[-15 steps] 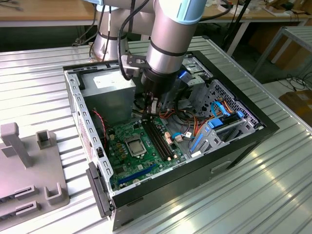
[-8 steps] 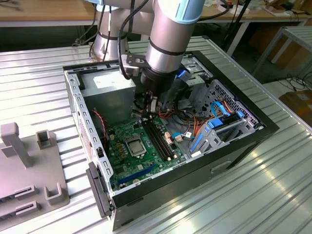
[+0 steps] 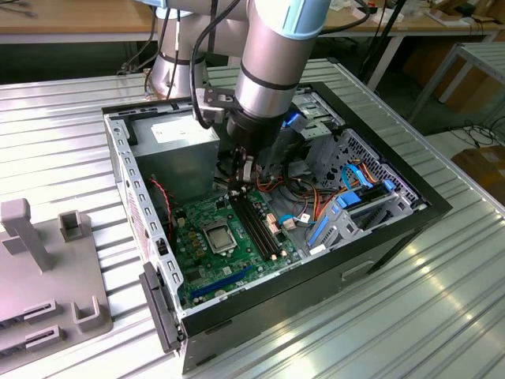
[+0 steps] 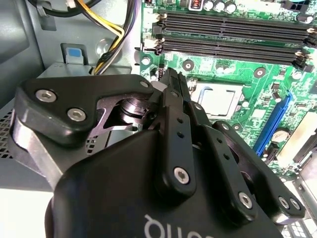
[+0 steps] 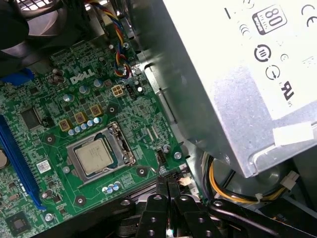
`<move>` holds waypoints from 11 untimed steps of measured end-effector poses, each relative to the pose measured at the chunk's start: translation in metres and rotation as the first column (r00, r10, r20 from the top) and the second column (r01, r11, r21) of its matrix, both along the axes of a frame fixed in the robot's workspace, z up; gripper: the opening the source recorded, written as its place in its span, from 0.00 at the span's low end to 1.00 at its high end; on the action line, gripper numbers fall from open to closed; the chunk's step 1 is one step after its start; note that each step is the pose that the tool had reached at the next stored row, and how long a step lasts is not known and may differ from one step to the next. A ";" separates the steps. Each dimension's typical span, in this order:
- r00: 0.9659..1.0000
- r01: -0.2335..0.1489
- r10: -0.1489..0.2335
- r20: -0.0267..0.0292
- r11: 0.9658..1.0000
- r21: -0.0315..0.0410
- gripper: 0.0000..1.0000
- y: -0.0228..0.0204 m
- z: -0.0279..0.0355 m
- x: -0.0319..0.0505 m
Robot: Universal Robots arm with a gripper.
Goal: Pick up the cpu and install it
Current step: 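Install the first cpu locking lever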
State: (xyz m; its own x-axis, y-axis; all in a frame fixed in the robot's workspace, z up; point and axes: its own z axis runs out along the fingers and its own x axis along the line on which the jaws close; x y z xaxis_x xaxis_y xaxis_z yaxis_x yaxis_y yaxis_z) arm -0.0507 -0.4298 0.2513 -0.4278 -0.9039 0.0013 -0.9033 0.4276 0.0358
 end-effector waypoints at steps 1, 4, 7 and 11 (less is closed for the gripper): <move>1.000 0.000 0.000 0.000 1.000 0.001 0.15 0.0000 -0.0002 0.0000; 1.000 0.003 -0.003 0.000 1.000 0.003 0.15 0.0003 -0.0019 0.0001; 1.000 0.005 -0.005 0.000 1.000 0.003 0.15 0.0009 -0.0036 0.0001; 1.000 0.005 -0.005 0.000 1.000 0.005 0.15 0.0028 -0.0050 0.0001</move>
